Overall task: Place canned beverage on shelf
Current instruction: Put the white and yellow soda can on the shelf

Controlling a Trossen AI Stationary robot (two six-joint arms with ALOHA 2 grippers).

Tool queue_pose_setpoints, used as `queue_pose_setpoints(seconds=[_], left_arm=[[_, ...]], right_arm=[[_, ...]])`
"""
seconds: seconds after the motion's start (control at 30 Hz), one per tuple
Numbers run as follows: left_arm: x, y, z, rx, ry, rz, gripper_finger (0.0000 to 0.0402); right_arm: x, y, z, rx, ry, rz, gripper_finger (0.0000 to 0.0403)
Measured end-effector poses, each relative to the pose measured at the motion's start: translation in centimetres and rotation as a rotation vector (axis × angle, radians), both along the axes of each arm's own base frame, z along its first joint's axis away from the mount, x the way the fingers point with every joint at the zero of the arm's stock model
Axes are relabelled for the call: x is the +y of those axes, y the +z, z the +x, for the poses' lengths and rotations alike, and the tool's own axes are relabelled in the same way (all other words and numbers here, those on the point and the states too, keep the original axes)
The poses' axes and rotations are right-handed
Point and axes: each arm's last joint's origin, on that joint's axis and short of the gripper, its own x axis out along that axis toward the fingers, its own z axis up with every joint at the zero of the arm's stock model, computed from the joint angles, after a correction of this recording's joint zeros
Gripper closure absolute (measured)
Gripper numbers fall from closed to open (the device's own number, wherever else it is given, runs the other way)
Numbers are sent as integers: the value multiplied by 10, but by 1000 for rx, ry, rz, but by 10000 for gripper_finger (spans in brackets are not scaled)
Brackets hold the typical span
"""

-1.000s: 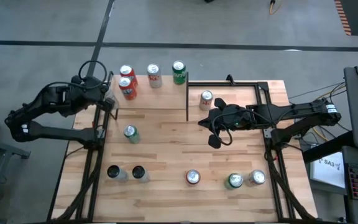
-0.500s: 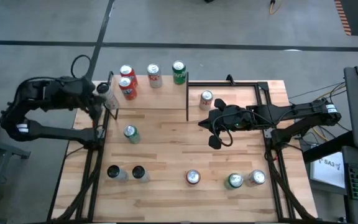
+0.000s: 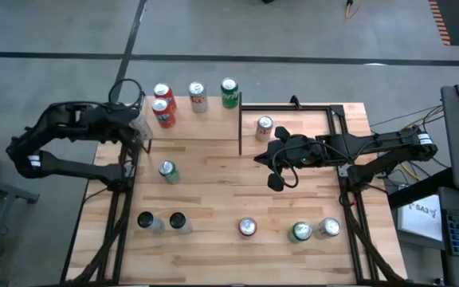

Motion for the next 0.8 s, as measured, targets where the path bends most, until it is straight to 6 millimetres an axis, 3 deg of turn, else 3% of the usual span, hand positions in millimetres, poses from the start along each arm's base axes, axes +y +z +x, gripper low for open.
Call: queue_pose_setpoints(seconds=[0.33,0.8], left_arm=[[6,-6,19,91,-9,40,401],[6,-3,11,193,-162,189,401]], right_arm=[[1,0,0,5,10,-8,394],[10,0,-1,7,44,-16,394]])
